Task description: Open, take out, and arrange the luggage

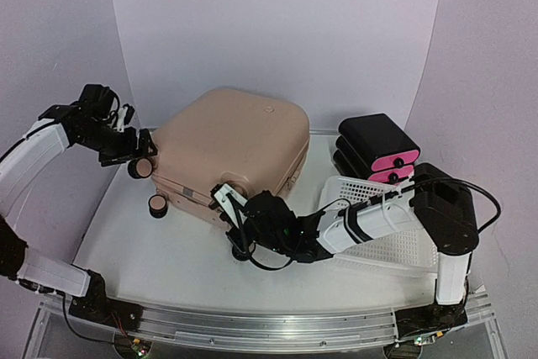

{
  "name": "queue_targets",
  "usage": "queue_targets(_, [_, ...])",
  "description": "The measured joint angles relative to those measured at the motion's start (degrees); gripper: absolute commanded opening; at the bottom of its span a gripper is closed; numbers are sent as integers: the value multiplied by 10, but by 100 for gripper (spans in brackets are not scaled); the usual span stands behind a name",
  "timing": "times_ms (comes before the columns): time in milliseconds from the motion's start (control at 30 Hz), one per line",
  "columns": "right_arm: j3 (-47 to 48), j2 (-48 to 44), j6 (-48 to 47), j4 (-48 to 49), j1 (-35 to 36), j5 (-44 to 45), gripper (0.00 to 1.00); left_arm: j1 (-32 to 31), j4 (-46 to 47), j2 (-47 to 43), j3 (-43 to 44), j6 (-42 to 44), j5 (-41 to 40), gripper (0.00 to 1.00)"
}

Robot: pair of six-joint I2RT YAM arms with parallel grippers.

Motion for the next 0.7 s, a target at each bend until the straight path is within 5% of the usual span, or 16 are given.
queue_targets(100, [-7, -10, 11, -5, -16, -57, 0, 3, -4, 76, 26, 31, 14, 97])
queue_targets(333, [-7, -15, 16, -16, -49, -116, 0, 8, -13, 146, 33, 76, 48, 51])
queue_targets(700, [10, -21, 26, -64, -56, -143, 0, 24, 151, 46, -118, 2, 80, 5])
